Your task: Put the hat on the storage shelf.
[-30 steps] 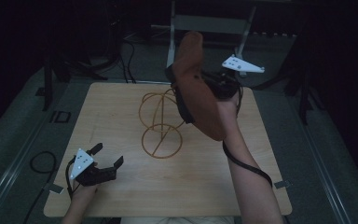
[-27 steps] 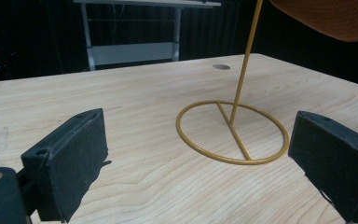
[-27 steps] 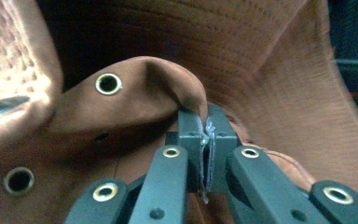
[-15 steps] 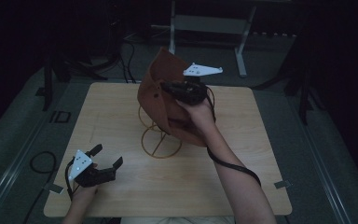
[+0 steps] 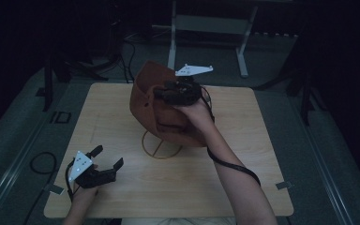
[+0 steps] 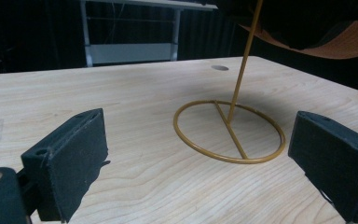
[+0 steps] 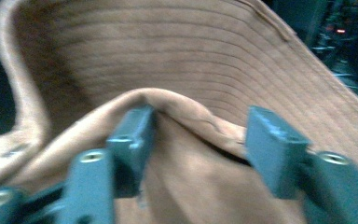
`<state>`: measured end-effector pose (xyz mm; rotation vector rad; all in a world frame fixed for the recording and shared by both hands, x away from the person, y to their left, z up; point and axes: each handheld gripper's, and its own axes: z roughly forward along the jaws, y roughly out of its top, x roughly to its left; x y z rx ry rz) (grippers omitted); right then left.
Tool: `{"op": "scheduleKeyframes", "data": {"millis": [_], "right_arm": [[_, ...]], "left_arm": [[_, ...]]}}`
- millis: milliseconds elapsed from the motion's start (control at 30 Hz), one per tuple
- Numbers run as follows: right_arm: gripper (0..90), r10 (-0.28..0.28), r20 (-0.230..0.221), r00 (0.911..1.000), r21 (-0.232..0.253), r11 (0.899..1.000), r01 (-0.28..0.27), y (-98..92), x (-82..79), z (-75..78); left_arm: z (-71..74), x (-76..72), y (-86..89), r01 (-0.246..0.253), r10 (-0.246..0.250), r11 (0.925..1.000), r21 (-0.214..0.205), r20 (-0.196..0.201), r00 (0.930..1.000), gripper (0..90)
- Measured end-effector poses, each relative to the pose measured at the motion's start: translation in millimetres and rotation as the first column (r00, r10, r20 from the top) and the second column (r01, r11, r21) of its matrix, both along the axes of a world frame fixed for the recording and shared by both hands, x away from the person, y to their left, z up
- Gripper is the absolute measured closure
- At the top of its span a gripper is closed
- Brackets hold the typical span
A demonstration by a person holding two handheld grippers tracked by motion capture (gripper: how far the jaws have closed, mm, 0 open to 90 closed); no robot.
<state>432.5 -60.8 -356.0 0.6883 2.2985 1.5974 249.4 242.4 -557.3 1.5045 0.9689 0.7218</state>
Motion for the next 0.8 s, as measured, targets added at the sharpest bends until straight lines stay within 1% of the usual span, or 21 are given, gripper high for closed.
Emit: {"op": "scheduleKeyframes", "data": {"millis": [33, 67, 167, 233, 267, 300, 333, 367, 400, 467, 533, 567, 600, 633, 667, 733, 800], "right_arm": [[37.6, 0.017, -0.005, 0.9998, -0.009, 1.000, -0.017, 1.1, -0.8, 0.0], [35.2, 0.022, -0.007, 0.9997, -0.026, 0.999, -0.022, 2.7, -1.6, -0.4], [29.7, 0.034, 0.011, 0.9993, -0.055, 0.998, -0.034, 6.0, -4.7, -1.7], [25.4, 0.044, 0.011, 0.9990, -0.050, 0.998, -0.043, 5.3, -6.3, -1.1], [22.2, 0.045, 0.019, 0.9988, -0.054, 0.998, -0.044, 4.3, -7.9, -0.3], [18.2, 0.050, 0.029, 0.9983, -0.048, 0.998, -0.049, 2.6, -9.6, 0.6], [14.1, 0.074, 0.028, 0.9969, -0.046, 0.996, -0.072, -0.7, -11.4, 1.9], [14.1, 0.074, 0.028, 0.9969, -0.046, 0.996, -0.072, -0.7, -11.4, 1.9], [13.9, 0.080, 0.025, 0.9964, -0.028, 0.996, -0.080, -6.2, -13.3, 3.4], [14.2, 0.091, 0.028, 0.9954, -0.023, 0.996, -0.091, -11.1, -14.2, 4.0], [14.5, 0.079, 0.037, 0.9962, -0.017, 0.997, -0.079, -16.9, -14.7, 3.8], [14.5, 0.079, 0.037, 0.9962, -0.017, 0.997, -0.079, -16.9, -14.7, 3.8], [14.4, 0.078, 0.051, 0.9956, -0.010, 0.997, -0.078, -20.2, -14.1, 3.1], [14.5, 0.057, 0.086, 0.9946, 0.004, 0.998, -0.058, -26.5, -14.6, 2.1], [14.5, 0.044, 0.097, 0.9943, 0.011, 0.999, -0.045, -29.7, -14.8, 1.8], [14.4, 0.037, 0.106, 0.9936, 0.025, 0.999, -0.040, -36.9, -15.7, 1.4], [14.4, 0.029, 0.114, 0.9930, 0.021, 0.999, -0.032, -43.4, -17.1, 0.3]], "left_arm": [[-0.2, 0.1, -0.5, 0.001, -0.001, 1.0000, 0.001, -0.003, 1.0000, 5.3], [-0.4, 0.1, -0.8, 0.002, -0.002, 1.0000, 0.001, -0.002, 1.0000, 5.3], [-0.1, -0.5, -2.4, 0.004, -0.004, 1.0000, 0.005, 0.003, 1.0000, 5.3], [0.1, -0.8, -2.0, 0.005, -0.005, 1.0000, 0.004, 0.004, 1.0000, 5.3], [0.0, -0.7, -1.7, 0.002, -0.002, 1.0000, 0.003, 0.005, 1.0000, 5.3], [-0.1, -0.8, -1.2, 0.000, 0.000, 1.0000, 0.005, 0.005, 1.0000, 5.3], [-0.2, -0.8, -0.8, 0.000, 0.000, 1.0000, 0.004, 0.006, 1.0000, 5.3], [-0.2, -0.8, -0.8, 0.000, 0.000, 1.0000, 0.004, 0.006, 1.0000, 5.3], [-0.7, -0.4, -0.5, -0.003, 0.003, 1.0000, 0.003, 0.002, 1.0000, 5.3], [-1.1, -0.1, -0.8, -0.003, 0.003, 1.0000, 0.001, 0.000, 1.0000, 5.3], [-1.1, -0.2, -1.1, -0.002, 0.002, 1.0000, 0.001, 0.002, 1.0000, 5.3], [-1.1, -0.2, -1.1, -0.002, 0.002, 1.0000, 0.001, 0.002, 1.0000, 5.2], [-1.2, -0.2, -1.2, -0.003, 0.003, 1.0000, 0.000, 0.000, 1.0000, 5.2], [-1.4, -0.2, -1.1, -0.003, 0.003, 1.0000, -0.001, -0.001, 1.0000, 5.3], [-1.7, -0.1, -0.9, -0.003, 0.003, 1.0000, -0.002, -0.002, 1.0000, 5.3], [-1.8, 0.0, -0.8, -0.004, 0.004, 1.0000, -0.002, -0.002, 1.0000, 5.3], [-1.7, 0.1, -0.8, -0.005, 0.005, 1.0000, -0.005, -0.001, 1.0000, 5.3]]}}
